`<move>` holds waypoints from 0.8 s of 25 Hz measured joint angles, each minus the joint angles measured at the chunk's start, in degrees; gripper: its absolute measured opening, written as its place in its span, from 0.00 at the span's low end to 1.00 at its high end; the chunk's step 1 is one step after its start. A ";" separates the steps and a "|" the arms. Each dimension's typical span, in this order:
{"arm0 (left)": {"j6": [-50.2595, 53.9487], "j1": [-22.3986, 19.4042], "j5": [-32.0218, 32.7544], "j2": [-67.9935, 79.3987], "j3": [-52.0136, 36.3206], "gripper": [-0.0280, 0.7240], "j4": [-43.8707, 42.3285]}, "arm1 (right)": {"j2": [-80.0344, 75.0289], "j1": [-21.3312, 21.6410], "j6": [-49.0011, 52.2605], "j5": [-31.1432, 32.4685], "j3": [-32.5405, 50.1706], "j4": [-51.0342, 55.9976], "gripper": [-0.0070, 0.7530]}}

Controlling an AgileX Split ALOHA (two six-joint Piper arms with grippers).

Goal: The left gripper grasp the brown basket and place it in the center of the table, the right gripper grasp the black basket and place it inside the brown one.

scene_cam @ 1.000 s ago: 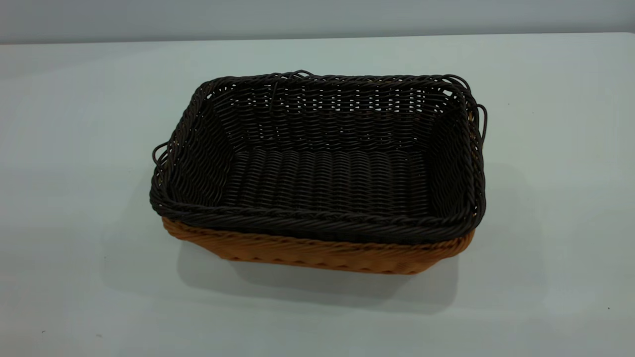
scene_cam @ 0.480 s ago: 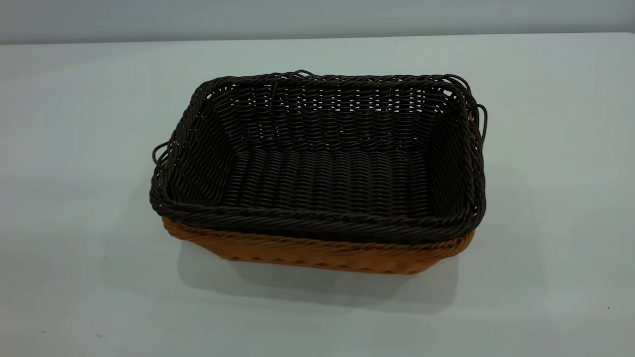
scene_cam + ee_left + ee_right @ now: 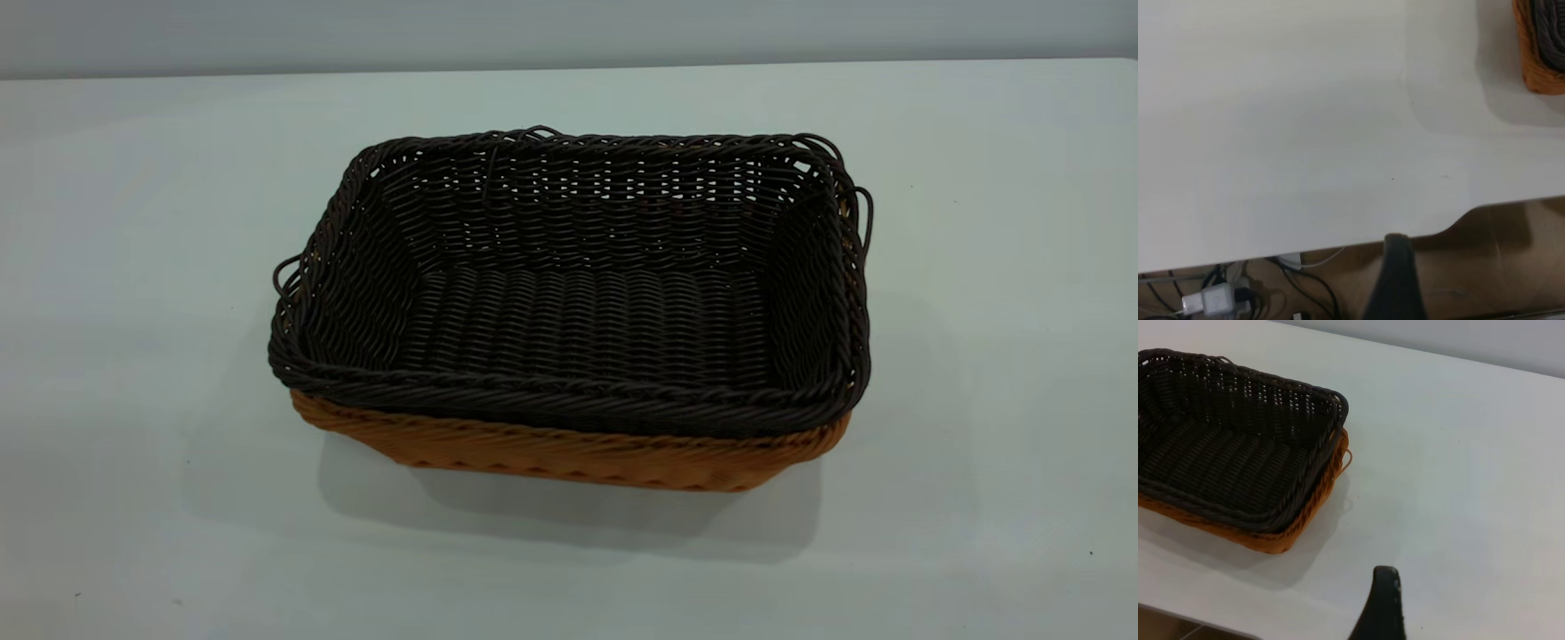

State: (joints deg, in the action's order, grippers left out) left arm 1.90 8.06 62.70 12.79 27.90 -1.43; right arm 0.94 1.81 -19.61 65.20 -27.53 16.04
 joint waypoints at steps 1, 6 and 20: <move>0.00 0.00 0.00 0.00 0.00 0.79 -0.16 | 0.00 0.00 0.00 0.00 0.00 0.00 0.79; 0.00 -2.28 0.00 -2.92 0.00 0.79 -0.92 | 0.00 0.00 -0.05 0.00 0.00 0.05 0.79; 0.11 -6.77 0.64 -13.86 -0.06 0.79 -2.69 | 0.00 0.00 -0.05 0.00 0.00 0.30 0.79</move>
State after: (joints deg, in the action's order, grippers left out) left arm 2.01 1.29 63.34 -1.07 27.84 -4.11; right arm 0.94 1.81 -19.66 65.20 -27.53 16.34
